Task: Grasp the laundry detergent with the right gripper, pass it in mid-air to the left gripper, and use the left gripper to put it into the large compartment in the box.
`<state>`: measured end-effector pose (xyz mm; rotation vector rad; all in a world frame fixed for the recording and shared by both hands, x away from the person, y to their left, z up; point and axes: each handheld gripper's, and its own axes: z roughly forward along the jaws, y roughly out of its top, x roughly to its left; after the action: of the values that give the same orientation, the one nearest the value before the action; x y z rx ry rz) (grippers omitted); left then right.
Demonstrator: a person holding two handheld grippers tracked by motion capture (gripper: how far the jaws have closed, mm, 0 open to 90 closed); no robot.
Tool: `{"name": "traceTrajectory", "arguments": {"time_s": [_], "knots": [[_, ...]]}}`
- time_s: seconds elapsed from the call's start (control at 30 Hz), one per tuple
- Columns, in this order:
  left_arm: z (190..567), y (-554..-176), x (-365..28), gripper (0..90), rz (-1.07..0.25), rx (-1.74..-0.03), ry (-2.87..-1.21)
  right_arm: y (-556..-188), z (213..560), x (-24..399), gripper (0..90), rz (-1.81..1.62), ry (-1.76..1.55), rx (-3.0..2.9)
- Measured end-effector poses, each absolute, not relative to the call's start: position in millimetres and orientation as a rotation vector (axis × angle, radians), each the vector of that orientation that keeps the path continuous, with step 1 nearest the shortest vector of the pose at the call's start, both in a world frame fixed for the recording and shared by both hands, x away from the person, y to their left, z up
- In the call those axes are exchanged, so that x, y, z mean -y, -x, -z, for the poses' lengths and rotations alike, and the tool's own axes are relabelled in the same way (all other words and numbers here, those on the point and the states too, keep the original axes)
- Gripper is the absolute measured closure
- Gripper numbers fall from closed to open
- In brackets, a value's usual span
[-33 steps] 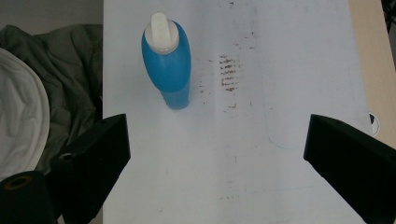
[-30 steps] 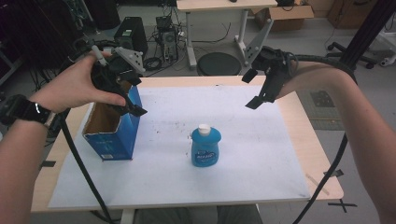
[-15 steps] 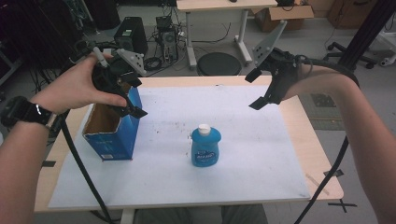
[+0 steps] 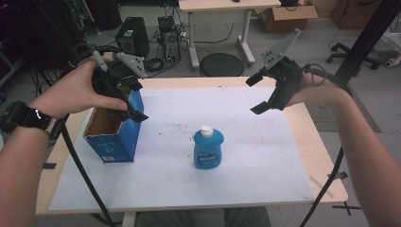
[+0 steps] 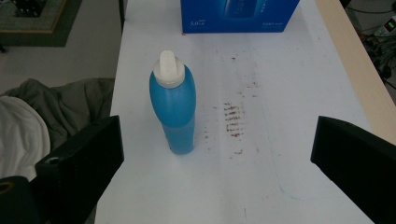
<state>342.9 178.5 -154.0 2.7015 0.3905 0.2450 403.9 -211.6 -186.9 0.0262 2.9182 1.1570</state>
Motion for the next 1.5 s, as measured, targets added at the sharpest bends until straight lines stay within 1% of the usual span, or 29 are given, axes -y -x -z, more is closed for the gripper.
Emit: {"name": "traceTrajectory", "arguments": {"time_s": [0.57,0.83,1.5], "knots": [[162,-338,-184,3.8,-0.223,-0.392,-2.695,-399,247,214,1.3,-1.438,-0.028,-2.847],[165,-336,-186,3.8,-0.215,-0.393,-2.692,-397,277,206,2.1,-1.499,-0.033,-2.843],[173,-335,-188,3.8,-0.192,-0.398,-2.705,-394,334,183,1.2,-1.595,-0.038,-2.861]]}}
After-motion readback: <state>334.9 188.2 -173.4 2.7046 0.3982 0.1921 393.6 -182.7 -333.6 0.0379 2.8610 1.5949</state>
